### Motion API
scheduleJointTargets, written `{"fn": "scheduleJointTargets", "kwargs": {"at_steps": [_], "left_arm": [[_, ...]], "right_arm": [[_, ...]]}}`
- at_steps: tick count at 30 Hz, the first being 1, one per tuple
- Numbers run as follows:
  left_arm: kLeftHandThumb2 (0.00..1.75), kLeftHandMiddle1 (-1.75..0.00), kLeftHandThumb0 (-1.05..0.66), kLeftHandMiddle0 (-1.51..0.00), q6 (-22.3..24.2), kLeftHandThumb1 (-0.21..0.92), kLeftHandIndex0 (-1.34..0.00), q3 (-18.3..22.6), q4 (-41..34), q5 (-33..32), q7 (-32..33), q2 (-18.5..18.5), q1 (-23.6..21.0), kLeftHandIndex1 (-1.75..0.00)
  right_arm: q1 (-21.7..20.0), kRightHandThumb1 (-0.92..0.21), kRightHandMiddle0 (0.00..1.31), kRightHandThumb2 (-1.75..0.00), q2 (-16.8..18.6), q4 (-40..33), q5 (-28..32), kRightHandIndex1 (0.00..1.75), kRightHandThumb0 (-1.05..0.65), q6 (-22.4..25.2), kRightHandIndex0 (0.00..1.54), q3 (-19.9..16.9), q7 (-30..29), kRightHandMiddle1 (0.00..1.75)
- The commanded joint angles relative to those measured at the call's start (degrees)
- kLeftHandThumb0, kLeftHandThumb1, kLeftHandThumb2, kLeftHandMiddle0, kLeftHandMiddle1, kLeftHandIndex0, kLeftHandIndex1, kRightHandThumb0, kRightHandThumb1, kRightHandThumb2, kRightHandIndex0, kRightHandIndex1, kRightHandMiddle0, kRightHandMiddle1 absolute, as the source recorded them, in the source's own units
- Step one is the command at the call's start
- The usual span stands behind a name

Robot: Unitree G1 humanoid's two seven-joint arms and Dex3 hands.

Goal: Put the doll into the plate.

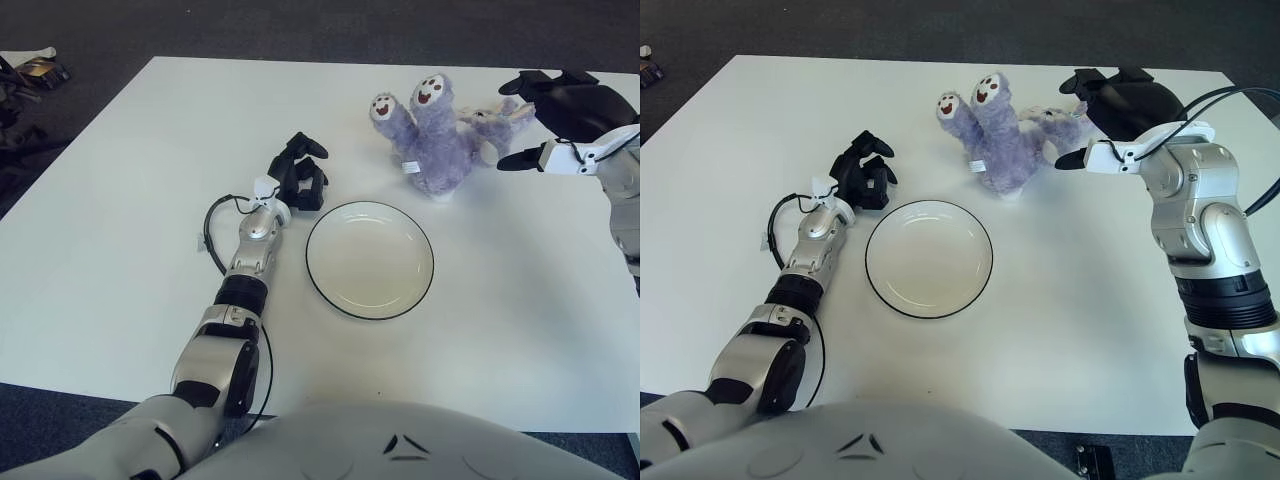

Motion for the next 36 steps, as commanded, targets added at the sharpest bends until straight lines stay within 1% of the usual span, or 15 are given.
{"fn": "scheduleJointTargets", "kwargs": {"at_steps": [1,6,9,12,17,21,26,31,36], "left_arm": [[1.36,-1.75,-0.02,-0.68,0.2,0.27,-0.44,-0.5,2.3,0.8,0.7,-0.2,4.3,-1.65],[1.36,-1.75,-0.02,-0.69,0.2,0.27,-0.45,-0.5,2.3,0.8,0.7,-0.3,4.3,-1.64],[1.36,-1.75,-0.02,-0.69,0.1,0.27,-0.45,-0.5,2.3,0.7,0.8,-0.4,4.4,-1.64],[1.36,-1.75,-0.02,-0.69,0.0,0.27,-0.44,-0.5,2.3,0.7,0.8,-0.5,4.4,-1.64],[1.36,-1.75,-0.02,-0.68,-0.1,0.27,-0.44,-0.5,2.2,0.6,0.7,-0.5,4.5,-1.65],[1.35,-1.75,-0.02,-0.68,0.1,0.27,-0.44,-0.5,2.0,0.4,0.5,-0.6,4.6,-1.64],[1.35,-1.75,-0.02,-0.68,0.2,0.27,-0.45,-0.5,1.8,0.4,0.7,-0.8,4.7,-1.63],[1.34,-1.75,-0.02,-0.68,0.4,0.28,-0.45,-0.6,1.5,0.6,0.9,-0.9,4.9,-1.63],[1.34,-1.75,-0.02,-0.68,0.5,0.28,-0.45,-0.6,1.3,0.4,0.7,-1.0,5.0,-1.63]], "right_arm": [[-2.3,-0.69,0.00,-0.37,-0.8,0.8,2.1,0.62,-1.01,-1.2,0.01,1.0,2.8,0.57],[-2.8,-0.65,0.00,-0.41,-1.6,1.1,4.3,0.51,-1.01,-2.7,0.00,1.2,5.9,0.53],[-3.6,-0.65,0.00,-0.42,-1.9,1.8,5.4,0.45,-1.00,-3.3,0.00,2.0,8.4,0.48],[-4.2,-0.64,0.00,-0.44,-2.1,4.1,6.4,0.20,-0.98,-5.1,0.00,2.8,9.2,0.38],[-5.1,-0.62,0.00,-0.45,-1.4,6.6,8.2,0.05,-0.99,-6.7,0.00,2.9,10.0,0.34],[-5.4,-0.60,0.00,-0.45,-1.0,7.4,9.5,0.01,-1.00,-7.1,0.00,2.9,10.3,0.36],[-5.5,-0.58,0.00,-0.47,-0.5,6.9,10.0,0.00,-0.98,-6.4,0.00,3.2,10.3,0.41],[-7.0,-0.55,0.00,-0.53,1.1,8.5,8.4,0.00,-0.95,-5.1,0.00,5.2,9.6,0.47],[-7.4,-0.52,0.00,-0.57,1.9,10.7,7.5,0.00,-0.92,-5.0,0.00,6.2,8.0,0.50]]}}
